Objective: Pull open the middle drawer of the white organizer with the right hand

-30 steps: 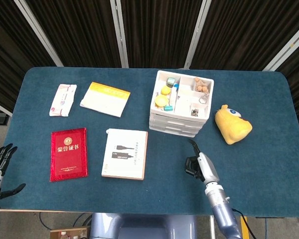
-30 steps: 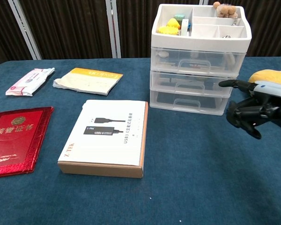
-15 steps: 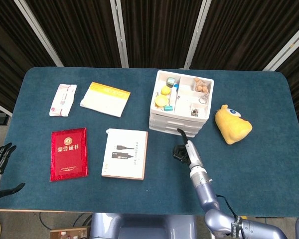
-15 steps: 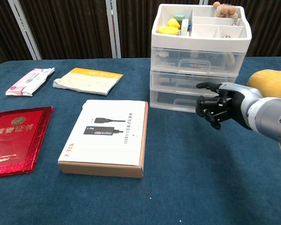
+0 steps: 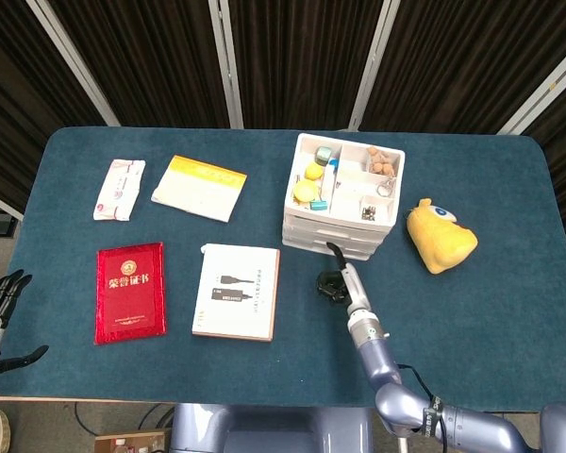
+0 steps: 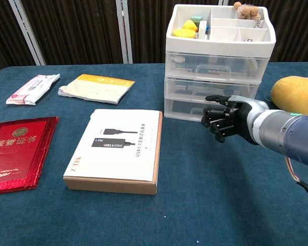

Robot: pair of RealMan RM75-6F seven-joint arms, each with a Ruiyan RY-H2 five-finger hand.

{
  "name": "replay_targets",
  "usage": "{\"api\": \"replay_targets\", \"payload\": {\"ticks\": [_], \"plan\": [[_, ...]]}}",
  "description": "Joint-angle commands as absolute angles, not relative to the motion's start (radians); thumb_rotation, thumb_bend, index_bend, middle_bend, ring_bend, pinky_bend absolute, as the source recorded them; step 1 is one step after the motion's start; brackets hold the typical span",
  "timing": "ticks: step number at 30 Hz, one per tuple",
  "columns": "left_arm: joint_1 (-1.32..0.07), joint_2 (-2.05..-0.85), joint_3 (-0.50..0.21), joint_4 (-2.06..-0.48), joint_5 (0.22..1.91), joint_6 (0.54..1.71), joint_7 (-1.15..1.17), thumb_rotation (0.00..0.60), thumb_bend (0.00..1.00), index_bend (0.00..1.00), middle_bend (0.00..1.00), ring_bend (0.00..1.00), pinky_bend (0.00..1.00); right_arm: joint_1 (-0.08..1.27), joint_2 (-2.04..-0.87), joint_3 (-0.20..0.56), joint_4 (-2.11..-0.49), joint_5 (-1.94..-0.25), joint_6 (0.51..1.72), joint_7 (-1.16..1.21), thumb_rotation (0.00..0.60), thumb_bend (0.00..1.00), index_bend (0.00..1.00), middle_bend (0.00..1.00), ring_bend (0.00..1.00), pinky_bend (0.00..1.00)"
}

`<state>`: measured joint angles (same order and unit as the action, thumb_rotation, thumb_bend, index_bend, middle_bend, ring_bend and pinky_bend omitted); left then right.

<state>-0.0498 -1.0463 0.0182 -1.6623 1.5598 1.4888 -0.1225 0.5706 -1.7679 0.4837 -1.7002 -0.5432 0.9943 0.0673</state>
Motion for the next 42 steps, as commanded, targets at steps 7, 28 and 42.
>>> {"api": "replay_targets", "payload": {"ticks": [7,28,42], "plan": [[-0.05,-1.044,0.02,-1.663,1.565,1.49,-0.128,0.6,0.02,0.0,0.0,0.0,0.0,0.581,-1.803,0.534,-1.673,-0.511,0.95,0.166,0.6,0.8,0.01,0.77,0.79,0.8],[-0.051,-1.038,0.021,-1.67,1.558,1.482,-0.134,0.6,0.02,0.0,0.0,0.0,0.0,0.609,-1.798,0.549,-1.668,-0.434,0.894,0.227,0.6,0.85,0.29,0.77,0.79,0.8],[-0.049,-1.039,0.023,-1.674,1.559,1.483,-0.13,0.6,0.02,0.0,0.0,0.0,0.0,0.543,-1.764,0.443,-1.777,-0.554,0.92,0.245,0.6,0.84,0.17,0.76,0.77,0.8]]}}
